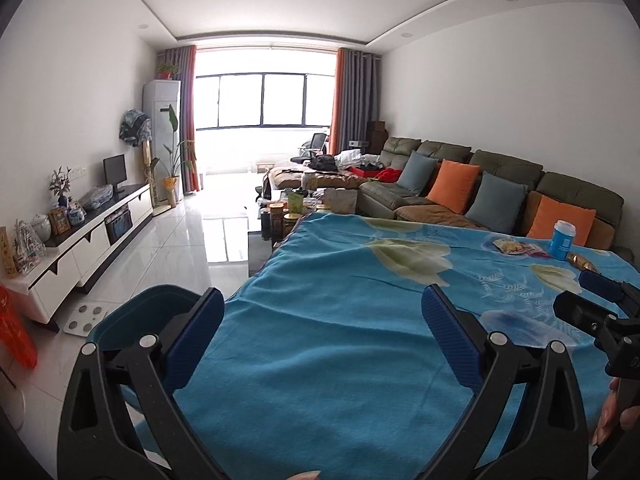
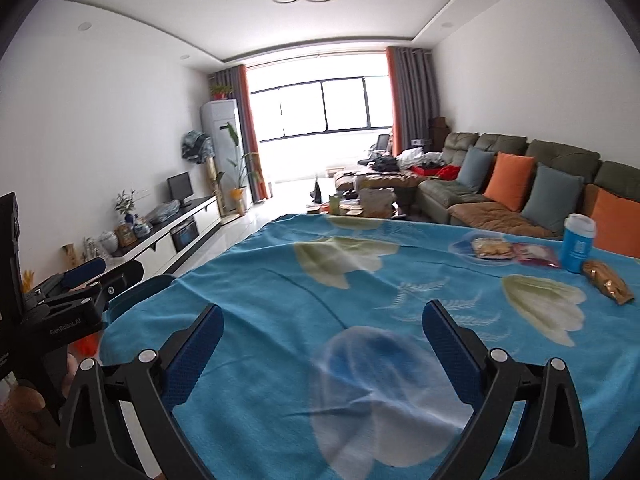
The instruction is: Collect trash
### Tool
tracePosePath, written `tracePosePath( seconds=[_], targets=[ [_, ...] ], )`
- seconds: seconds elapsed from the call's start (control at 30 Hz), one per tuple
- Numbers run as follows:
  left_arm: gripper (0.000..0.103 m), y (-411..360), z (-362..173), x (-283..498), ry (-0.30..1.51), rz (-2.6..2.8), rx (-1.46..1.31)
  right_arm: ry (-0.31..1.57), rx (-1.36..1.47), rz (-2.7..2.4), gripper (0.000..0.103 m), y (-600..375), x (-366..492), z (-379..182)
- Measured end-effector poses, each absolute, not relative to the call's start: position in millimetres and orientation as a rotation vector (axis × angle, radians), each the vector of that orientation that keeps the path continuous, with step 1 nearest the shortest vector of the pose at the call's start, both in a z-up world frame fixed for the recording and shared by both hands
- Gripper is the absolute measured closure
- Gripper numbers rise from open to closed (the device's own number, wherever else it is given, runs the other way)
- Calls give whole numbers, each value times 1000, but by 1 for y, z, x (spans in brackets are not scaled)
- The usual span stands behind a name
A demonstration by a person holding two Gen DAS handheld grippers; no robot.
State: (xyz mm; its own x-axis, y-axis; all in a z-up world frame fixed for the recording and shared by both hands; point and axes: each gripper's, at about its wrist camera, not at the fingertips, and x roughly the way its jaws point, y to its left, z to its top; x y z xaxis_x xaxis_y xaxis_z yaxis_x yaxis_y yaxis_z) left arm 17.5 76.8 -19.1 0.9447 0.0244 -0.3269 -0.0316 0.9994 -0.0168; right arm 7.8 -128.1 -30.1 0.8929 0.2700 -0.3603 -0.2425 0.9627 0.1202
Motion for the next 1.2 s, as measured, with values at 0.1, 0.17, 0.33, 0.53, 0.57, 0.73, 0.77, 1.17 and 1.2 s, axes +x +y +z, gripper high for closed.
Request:
tracePosePath(
  seconds=[0.1, 0.17, 0.33, 0.53, 0.57, 0.73, 0.77, 1.17, 1.2],
  targets=[
    [6, 53, -15, 19, 297, 5, 3, 357, 76, 191, 7, -144, -1, -29],
    [6, 39, -13, 20, 275, -9, 18, 336, 77, 149, 7, -154, -8, -27],
    [6, 11, -7, 13, 232, -55, 52, 316, 114, 93, 7, -178, -18, -27],
    [6, -7, -9, 6, 217, -84, 51, 276, 110, 38, 7, -193, -31, -25],
    [6, -8, -9, 6, 217, -88, 49, 272, 109, 29, 7, -195, -33, -25],
    [6, -12, -10, 3, 208, -106, 43, 252, 112, 2, 7, -201, -40, -21],
    [6, -12, -9, 3, 208, -109, 44, 251, 113, -2, 7, -201, -41, -20],
    [6, -18, -8, -2, 193, -131, 56, 242, 121, -33, 7, -208, -42, -17],
    [6, -18, -8, -1, 193, -130, 55, 241, 119, -34, 7, -208, -43, -17]
  ],
)
